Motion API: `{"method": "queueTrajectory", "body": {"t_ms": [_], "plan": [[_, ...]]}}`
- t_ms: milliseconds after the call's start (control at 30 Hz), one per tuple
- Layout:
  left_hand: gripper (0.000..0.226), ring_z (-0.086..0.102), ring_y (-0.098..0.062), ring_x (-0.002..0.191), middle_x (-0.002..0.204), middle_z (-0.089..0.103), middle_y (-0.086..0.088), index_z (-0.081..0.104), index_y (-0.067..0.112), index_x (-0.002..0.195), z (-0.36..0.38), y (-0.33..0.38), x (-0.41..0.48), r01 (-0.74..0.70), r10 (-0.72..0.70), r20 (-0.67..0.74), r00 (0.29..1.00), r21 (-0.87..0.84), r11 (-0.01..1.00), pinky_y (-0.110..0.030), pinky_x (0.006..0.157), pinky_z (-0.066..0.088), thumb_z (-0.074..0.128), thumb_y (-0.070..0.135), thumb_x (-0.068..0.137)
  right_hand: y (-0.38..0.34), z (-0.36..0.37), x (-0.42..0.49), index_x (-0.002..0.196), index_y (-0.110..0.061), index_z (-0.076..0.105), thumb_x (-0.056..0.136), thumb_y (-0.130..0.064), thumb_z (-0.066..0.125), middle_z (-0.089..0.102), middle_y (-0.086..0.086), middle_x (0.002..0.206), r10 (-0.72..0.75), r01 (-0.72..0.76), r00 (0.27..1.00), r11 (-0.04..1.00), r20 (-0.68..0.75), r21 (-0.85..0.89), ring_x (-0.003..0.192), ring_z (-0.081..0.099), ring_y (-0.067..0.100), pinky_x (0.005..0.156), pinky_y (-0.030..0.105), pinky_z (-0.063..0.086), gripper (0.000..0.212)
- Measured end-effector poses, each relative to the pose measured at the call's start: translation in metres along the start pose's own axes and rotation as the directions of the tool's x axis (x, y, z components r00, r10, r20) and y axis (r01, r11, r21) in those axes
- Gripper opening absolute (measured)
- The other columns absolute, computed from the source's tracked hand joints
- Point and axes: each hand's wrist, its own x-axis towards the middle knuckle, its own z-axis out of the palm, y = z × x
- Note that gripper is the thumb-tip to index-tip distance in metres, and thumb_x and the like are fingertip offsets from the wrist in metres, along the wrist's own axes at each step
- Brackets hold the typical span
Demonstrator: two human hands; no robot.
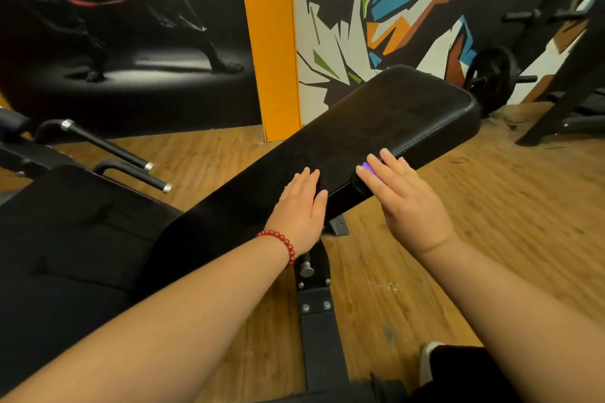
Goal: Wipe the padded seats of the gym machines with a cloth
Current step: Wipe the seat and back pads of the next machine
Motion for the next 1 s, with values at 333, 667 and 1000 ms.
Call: {"method": "queueTrajectory", "body": {"t_ms": [333,667,1000], "plan": [[0.053,0.002,-0.011,0.148,0.162,0.008,0.006,0.014,0.028,0.154,-0.001,0.079,0.049,-0.259,0.26,-0.012,0.965,0.055,0.964,-0.037,0.119,0.012,0.026,0.04,0.104,0.045,-0.02,0.019,0.138,-0.002,0.048,0.09,0.008,0.051,0.057,0.023,0.125,0.357,-0.307,0.848,0.933,-0.391,0.186,0.122,0.05,0.036,0.106,0.04,0.038,0.049],[0.051,0.004,-0.008,0.148,0.162,0.012,0.006,0.017,0.028,0.154,0.014,0.127,0.075,-0.356,0.356,0.009,0.934,0.007,0.934,-0.033,0.121,0.008,0.027,0.019,0.105,0.051,-0.002,0.014,0.15,-0.009,0.028,0.101,-0.022,0.037,0.018,0.015,0.158,0.408,-0.332,0.853,0.905,-0.325,0.266,0.148,0.008,0.03,0.12,0.024,0.001,0.051],[0.046,0.005,0.002,0.145,0.16,0.013,0.012,0.017,0.031,0.153,0.009,0.107,0.081,-0.432,0.431,0.036,0.901,0.025,0.901,-0.018,0.113,0.006,0.021,0.031,0.106,0.073,-0.014,0.026,0.139,-0.003,0.047,0.095,-0.001,0.043,0.042,0.019,0.147,0.394,-0.31,0.805,0.917,-0.444,0.25,0.142,0.027,0.031,0.12,0.021,0.011,0.045]]}}
